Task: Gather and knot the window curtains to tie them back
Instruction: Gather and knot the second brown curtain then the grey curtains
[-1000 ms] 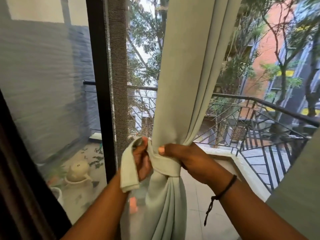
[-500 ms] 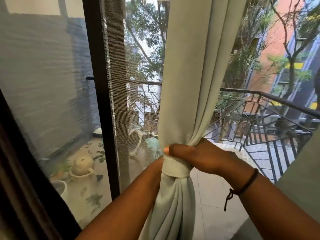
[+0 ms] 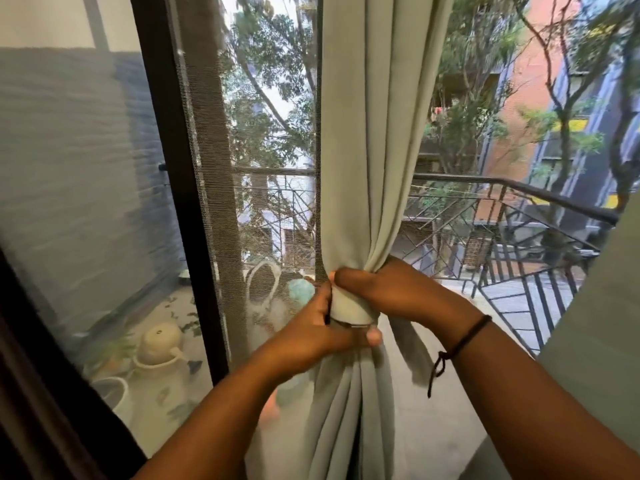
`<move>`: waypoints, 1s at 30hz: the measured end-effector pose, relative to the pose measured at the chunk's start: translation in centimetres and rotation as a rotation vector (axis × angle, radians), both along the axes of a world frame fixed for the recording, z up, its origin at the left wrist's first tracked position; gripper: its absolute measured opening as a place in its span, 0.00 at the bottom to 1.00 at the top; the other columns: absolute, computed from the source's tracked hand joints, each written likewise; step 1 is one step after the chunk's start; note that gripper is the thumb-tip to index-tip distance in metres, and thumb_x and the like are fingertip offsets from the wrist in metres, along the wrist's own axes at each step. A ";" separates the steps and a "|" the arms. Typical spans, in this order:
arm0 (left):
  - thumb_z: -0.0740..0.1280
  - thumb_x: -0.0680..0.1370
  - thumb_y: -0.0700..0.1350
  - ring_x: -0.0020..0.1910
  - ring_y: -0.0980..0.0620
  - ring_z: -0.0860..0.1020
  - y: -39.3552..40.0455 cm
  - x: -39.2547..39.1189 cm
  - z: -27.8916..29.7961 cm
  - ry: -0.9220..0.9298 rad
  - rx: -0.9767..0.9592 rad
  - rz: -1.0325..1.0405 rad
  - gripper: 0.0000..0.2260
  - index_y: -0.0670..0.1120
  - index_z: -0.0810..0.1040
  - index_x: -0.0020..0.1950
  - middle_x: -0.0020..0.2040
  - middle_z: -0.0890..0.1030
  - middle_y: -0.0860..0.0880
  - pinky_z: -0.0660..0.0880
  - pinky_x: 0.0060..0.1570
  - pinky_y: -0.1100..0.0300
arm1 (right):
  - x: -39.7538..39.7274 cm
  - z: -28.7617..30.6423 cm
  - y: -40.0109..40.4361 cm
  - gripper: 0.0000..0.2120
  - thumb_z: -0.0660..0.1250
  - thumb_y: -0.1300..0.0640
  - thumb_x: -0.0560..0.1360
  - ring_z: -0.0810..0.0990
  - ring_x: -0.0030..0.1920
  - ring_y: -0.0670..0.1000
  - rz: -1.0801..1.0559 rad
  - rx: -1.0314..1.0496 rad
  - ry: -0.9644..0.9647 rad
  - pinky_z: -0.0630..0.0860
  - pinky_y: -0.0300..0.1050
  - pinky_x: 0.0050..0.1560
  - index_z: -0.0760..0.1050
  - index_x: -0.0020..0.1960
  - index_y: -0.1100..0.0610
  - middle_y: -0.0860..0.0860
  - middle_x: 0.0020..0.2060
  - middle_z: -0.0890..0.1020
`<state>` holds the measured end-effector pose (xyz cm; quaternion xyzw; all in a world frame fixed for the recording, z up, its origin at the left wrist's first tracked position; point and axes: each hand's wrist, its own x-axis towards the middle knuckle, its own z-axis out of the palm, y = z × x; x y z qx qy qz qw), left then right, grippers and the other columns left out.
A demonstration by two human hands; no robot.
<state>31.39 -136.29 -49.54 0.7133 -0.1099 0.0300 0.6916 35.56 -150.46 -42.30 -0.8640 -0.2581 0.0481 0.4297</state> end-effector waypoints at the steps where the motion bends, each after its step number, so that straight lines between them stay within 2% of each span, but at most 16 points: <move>1: 0.77 0.63 0.43 0.58 0.56 0.79 -0.5 -0.3 -0.1 -0.042 0.021 0.027 0.35 0.53 0.67 0.66 0.58 0.80 0.54 0.77 0.55 0.59 | -0.1 0.0 0.3 0.22 0.68 0.41 0.70 0.80 0.53 0.50 0.002 -0.002 -0.017 0.77 0.48 0.57 0.74 0.62 0.48 0.49 0.56 0.80; 3: 0.77 0.65 0.39 0.55 0.56 0.80 -0.6 0.2 -0.7 -0.071 0.006 0.089 0.31 0.54 0.68 0.63 0.57 0.81 0.52 0.77 0.52 0.62 | -0.6 0.2 0.7 0.25 0.68 0.40 0.71 0.78 0.56 0.51 0.052 0.015 -0.010 0.75 0.47 0.59 0.72 0.65 0.48 0.49 0.59 0.78; 5: 0.74 0.69 0.35 0.54 0.55 0.81 -0.2 0.3 -0.8 -0.108 0.029 0.135 0.27 0.54 0.70 0.62 0.55 0.82 0.52 0.78 0.51 0.60 | -0.8 0.5 0.4 0.28 0.67 0.38 0.68 0.78 0.55 0.46 0.194 0.054 0.078 0.75 0.41 0.58 0.70 0.65 0.47 0.48 0.60 0.78; 7: 0.73 0.68 0.36 0.51 0.56 0.81 0.3 0.3 -1.2 -0.126 0.044 0.141 0.25 0.53 0.71 0.61 0.51 0.83 0.54 0.78 0.49 0.60 | -0.5 0.5 -0.8 0.29 0.68 0.34 0.65 0.78 0.47 0.36 0.329 0.023 0.163 0.75 0.32 0.48 0.69 0.62 0.44 0.43 0.56 0.80; 8: 0.72 0.68 0.35 0.50 0.57 0.81 0.5 0.1 -1.3 -0.136 0.041 0.144 0.24 0.52 0.72 0.60 0.50 0.83 0.55 0.78 0.48 0.62 | -0.3 0.4 -1.5 0.29 0.70 0.35 0.65 0.77 0.41 0.34 0.376 0.011 0.208 0.73 0.30 0.42 0.68 0.62 0.44 0.39 0.50 0.81; 10: 0.72 0.68 0.34 0.49 0.58 0.81 1.0 0.0 -1.6 -0.138 0.020 0.151 0.24 0.48 0.73 0.60 0.49 0.84 0.55 0.77 0.47 0.64 | 0.7 -0.7 -2.6 0.25 0.71 0.46 0.68 0.75 0.34 0.37 0.380 -0.020 0.295 0.68 0.34 0.36 0.69 0.63 0.47 0.38 0.38 0.81; 12: 0.73 0.66 0.35 0.49 0.58 0.81 1.7 0.1 -1.9 -0.124 0.000 0.181 0.24 0.47 0.73 0.60 0.48 0.84 0.56 0.76 0.46 0.65 | 1.0 -1.8 -3.1 0.20 0.73 0.56 0.71 0.73 0.31 0.39 0.341 -0.079 0.336 0.66 0.34 0.33 0.73 0.61 0.52 0.40 0.31 0.79; 14: 0.73 0.64 0.38 0.46 0.60 0.81 2.6 0.3 -2.0 -0.106 0.000 0.204 0.24 0.50 0.73 0.57 0.46 0.84 0.58 0.76 0.45 0.66 | 1.0 -2.5 -3.3 0.02 0.70 0.57 0.73 0.71 0.27 0.39 0.259 -0.100 0.260 0.66 0.31 0.30 0.78 0.45 0.54 0.42 0.25 0.77; 15: 0.73 0.64 0.40 0.46 0.61 0.81 3.0 0.3 -1.9 -0.097 0.032 0.210 0.23 0.51 0.73 0.57 0.45 0.84 0.59 0.76 0.45 0.67 | 1.3 -2.6 -3.4 0.08 0.69 0.54 0.74 0.70 0.26 0.41 0.207 -0.099 0.189 0.66 0.33 0.30 0.77 0.37 0.55 0.44 0.24 0.75; 16: 0.73 0.64 0.41 0.46 0.61 0.81 3.2 0.3 -1.8 -0.096 0.066 0.207 0.23 0.52 0.73 0.56 0.45 0.83 0.60 0.76 0.45 0.67 | 1.5 -2.5 -3.6 0.13 0.68 0.50 0.74 0.69 0.27 0.45 0.137 -0.107 0.098 0.65 0.37 0.31 0.75 0.34 0.56 0.48 0.25 0.73; 18: 0.73 0.64 0.41 0.44 0.64 0.80 3.3 0.3 -1.6 -0.103 0.099 0.207 0.22 0.54 0.72 0.55 0.44 0.83 0.62 0.75 0.45 0.69 | 2.0 -1.8 -4.1 0.16 0.67 0.46 0.74 0.69 0.29 0.48 0.022 -0.155 -0.088 0.64 0.41 0.33 0.77 0.35 0.57 0.52 0.28 0.73; 20: 0.72 0.64 0.42 0.44 0.65 0.80 3.3 0.2 -1.3 -0.110 0.119 0.211 0.23 0.55 0.72 0.57 0.45 0.82 0.63 0.75 0.47 0.69 | 2.6 -1.0 -4.4 0.17 0.67 0.45 0.74 0.69 0.28 0.48 -0.050 -0.171 -0.205 0.62 0.41 0.32 0.75 0.32 0.55 0.50 0.26 0.72; 22: 0.73 0.64 0.45 0.50 0.60 0.80 3.6 0.5 -1.6 -0.130 0.122 0.223 0.29 0.56 0.70 0.63 0.50 0.82 0.61 0.76 0.53 0.62 | 2.6 -0.8 -4.4 0.20 0.66 0.44 0.74 0.69 0.28 0.49 -0.099 -0.244 -0.269 0.61 0.41 0.31 0.69 0.28 0.53 0.49 0.25 0.71; 24: 0.73 0.65 0.47 0.51 0.56 0.81 3.8 0.7 -1.9 -0.146 0.122 0.271 0.30 0.57 0.69 0.65 0.52 0.82 0.58 0.77 0.54 0.55 | 2.5 -1.3 -4.3 0.22 0.64 0.42 0.75 0.72 0.29 0.49 -0.142 -0.349 -0.298 0.62 0.41 0.31 0.67 0.27 0.52 0.49 0.26 0.72; 27: 0.73 0.66 0.50 0.48 0.58 0.81 3.4 0.9 -2.2 -0.172 0.121 0.394 0.28 0.57 0.69 0.64 0.50 0.82 0.59 0.77 0.51 0.55 | 1.4 -2.6 -3.6 0.23 0.60 0.38 0.75 0.76 0.36 0.52 -0.206 -0.513 -0.285 0.67 0.43 0.35 0.66 0.28 0.52 0.47 0.28 0.72; 30: 0.70 0.70 0.54 0.44 0.55 0.80 2.4 0.4 -2.2 -0.191 0.241 0.592 0.24 0.60 0.63 0.62 0.45 0.80 0.58 0.75 0.41 0.54 | -2.2 -2.4 -1.5 0.21 0.53 0.35 0.77 0.76 0.42 0.53 -0.203 -0.726 -0.394 0.67 0.45 0.42 0.66 0.36 0.51 0.48 0.35 0.74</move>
